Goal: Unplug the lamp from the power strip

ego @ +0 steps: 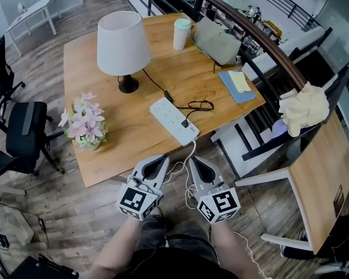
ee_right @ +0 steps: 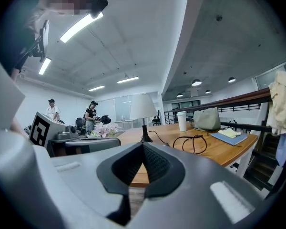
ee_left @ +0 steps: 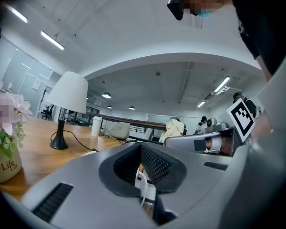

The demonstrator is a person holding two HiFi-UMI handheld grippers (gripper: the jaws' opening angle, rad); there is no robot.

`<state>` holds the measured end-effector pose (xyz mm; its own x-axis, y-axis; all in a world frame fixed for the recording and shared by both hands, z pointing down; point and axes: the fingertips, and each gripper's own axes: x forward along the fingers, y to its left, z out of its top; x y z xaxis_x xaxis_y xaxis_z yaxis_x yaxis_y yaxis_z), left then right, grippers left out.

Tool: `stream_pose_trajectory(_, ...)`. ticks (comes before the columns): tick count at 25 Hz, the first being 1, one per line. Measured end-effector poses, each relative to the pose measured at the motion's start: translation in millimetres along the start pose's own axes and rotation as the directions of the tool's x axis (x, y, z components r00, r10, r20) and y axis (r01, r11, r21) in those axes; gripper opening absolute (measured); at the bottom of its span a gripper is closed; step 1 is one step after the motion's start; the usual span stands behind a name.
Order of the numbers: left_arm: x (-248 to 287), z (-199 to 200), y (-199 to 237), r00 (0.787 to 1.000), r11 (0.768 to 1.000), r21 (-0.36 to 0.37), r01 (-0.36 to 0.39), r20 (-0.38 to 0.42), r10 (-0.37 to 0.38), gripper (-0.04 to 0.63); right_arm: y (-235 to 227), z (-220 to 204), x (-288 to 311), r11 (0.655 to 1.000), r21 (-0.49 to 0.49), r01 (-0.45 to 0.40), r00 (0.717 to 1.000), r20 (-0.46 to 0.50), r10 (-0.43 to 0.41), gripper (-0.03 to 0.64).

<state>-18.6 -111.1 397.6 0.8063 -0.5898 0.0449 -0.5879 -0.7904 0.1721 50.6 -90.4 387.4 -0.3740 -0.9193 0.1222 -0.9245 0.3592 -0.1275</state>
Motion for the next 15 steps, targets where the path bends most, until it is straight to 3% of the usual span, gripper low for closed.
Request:
stream_pose_trajectory(7, 17.3, -7.8, 3.9, 0.999, 0.999, -0.017, 0.029, -0.015, -0.029, -0.003, -11.9, -5.6, 10.9, 1.000, 0.020, 0.023, 1.000, -0.021, -0.023, 0.008)
stream_pose_trajectory(15, 43.0, -19.6, 24.6, 0.999, 0.999, -0.032, 0.008, -0.044, -0.010, -0.003, -28.8, -22.2, 47.0, 0.999, 0.026, -0.021, 0.997, -0.075, 0.023, 0.008)
